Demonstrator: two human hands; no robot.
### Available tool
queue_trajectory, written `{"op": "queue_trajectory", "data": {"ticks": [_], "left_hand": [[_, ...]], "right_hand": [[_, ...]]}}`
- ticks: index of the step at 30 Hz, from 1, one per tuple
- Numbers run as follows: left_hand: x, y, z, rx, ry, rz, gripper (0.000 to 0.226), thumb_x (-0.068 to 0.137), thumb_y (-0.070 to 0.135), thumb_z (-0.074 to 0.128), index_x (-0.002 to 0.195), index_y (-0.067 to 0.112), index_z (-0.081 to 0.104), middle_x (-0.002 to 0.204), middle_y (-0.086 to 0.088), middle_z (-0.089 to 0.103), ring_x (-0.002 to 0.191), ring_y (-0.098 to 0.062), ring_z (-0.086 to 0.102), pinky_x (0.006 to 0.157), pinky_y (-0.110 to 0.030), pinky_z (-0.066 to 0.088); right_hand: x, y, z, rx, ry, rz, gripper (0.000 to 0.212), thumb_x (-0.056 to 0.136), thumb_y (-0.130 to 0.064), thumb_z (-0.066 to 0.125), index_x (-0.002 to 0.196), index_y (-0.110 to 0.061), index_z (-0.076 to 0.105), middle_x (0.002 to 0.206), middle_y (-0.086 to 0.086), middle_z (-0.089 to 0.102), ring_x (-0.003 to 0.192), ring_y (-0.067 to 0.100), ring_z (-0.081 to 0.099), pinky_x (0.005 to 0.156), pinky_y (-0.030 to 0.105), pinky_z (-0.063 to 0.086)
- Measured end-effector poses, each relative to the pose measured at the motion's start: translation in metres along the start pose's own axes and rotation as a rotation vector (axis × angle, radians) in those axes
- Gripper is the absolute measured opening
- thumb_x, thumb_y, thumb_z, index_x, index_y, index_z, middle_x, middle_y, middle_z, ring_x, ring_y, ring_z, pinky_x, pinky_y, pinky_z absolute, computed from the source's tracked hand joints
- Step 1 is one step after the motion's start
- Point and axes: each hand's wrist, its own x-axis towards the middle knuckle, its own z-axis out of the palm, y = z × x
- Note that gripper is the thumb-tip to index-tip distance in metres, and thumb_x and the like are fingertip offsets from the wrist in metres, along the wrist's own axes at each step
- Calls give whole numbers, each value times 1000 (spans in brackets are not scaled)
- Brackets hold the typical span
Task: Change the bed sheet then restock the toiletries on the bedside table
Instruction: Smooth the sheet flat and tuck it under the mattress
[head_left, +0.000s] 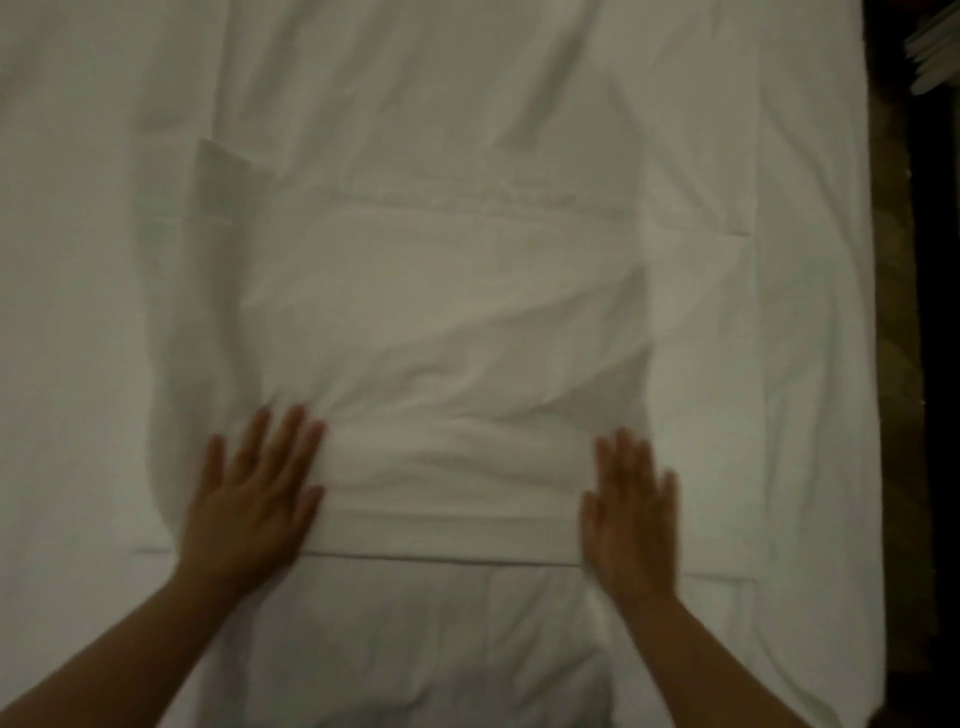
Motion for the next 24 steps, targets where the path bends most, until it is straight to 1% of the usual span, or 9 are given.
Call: {"op": "queue_trajectory", "data": {"ticks": [3, 5, 9, 12, 14, 16, 20, 22, 24], "left_hand": [[-18, -37, -7, -26, -48, -283, 70, 91, 53, 19, 148, 13, 25, 154, -9, 25, 141, -32, 20, 107, -61, 16], [-14, -21, -10, -65, -26, -329, 73, 88, 48, 25, 145, 1, 29, 152, -19, 27, 140, -36, 23, 103, -66, 20], [-4, 84, -10, -68, 125, 155, 61, 90, 43, 29, 140, 8, 31, 147, -15, 35, 141, -25, 17, 103, -57, 20], [-6, 111, -3, -66, 46, 253, 60, 89, 46, 31, 143, 20, 30, 150, -2, 33, 138, -24, 27, 104, -60, 27], [-10, 75, 7, -4, -8, 211, 58, 93, 53, 23, 143, 26, 31, 149, 0, 38, 140, -24, 24, 102, -61, 24], [-21, 22, 13, 44, -48, 150, 63, 94, 59, 10, 144, 27, 30, 150, 0, 36, 143, -25, 13, 101, -63, 20], [-42, -51, -3, -35, -155, -206, 87, 77, 73, 8, 150, 25, 4, 158, 1, -1, 145, -32, 5, 105, -66, 15], [-52, -53, -12, -113, -167, -317, 100, 72, 77, 24, 151, 18, 4, 159, -8, -3, 144, -39, 6, 107, -64, 16], [-62, -48, -16, -56, -102, -171, 104, 70, 66, 64, 150, 13, 22, 156, -18, 14, 139, -46, 18, 103, -67, 20]], "right_hand": [[-21, 35, -10, -2, -65, 194, 58, 88, -30, 29, 142, -10, 32, 150, 10, 28, 134, 35, 37, 104, 59, 29], [-18, 14, -15, 57, -53, 244, 60, 87, -32, 31, 141, -7, 33, 148, 13, 31, 132, 38, 37, 99, 65, 34], [-4, -97, -25, 231, 123, -79, 57, 85, -35, 37, 138, -15, 34, 140, 18, 46, 130, 32, 29, 97, 59, 37], [-2, -130, -24, 267, 61, -161, 54, 85, -36, 36, 136, -20, 36, 140, 10, 49, 130, 29, 43, 100, 52, 38], [-7, -93, -12, 140, -59, -156, 55, 81, -40, 36, 132, -20, 39, 134, 9, 55, 119, 33, 55, 88, 58, 45], [-22, -31, 2, 7, -107, -69, 56, 85, -44, 33, 134, -18, 38, 136, 13, 53, 118, 40, 54, 85, 63, 44], [-61, 54, -9, 15, -211, 227, 80, 88, -66, 13, 150, -16, 18, 157, 10, 13, 141, 41, 19, 108, 59, 23], [-77, 53, -19, -21, -258, 223, 81, 88, -65, 28, 152, -19, 7, 157, 6, -4, 144, 36, 8, 112, 55, 15], [-84, 42, -22, -132, -202, 73, 74, 87, -56, 34, 149, -18, 20, 155, 10, 20, 140, 35, 24, 106, 56, 27]]}}
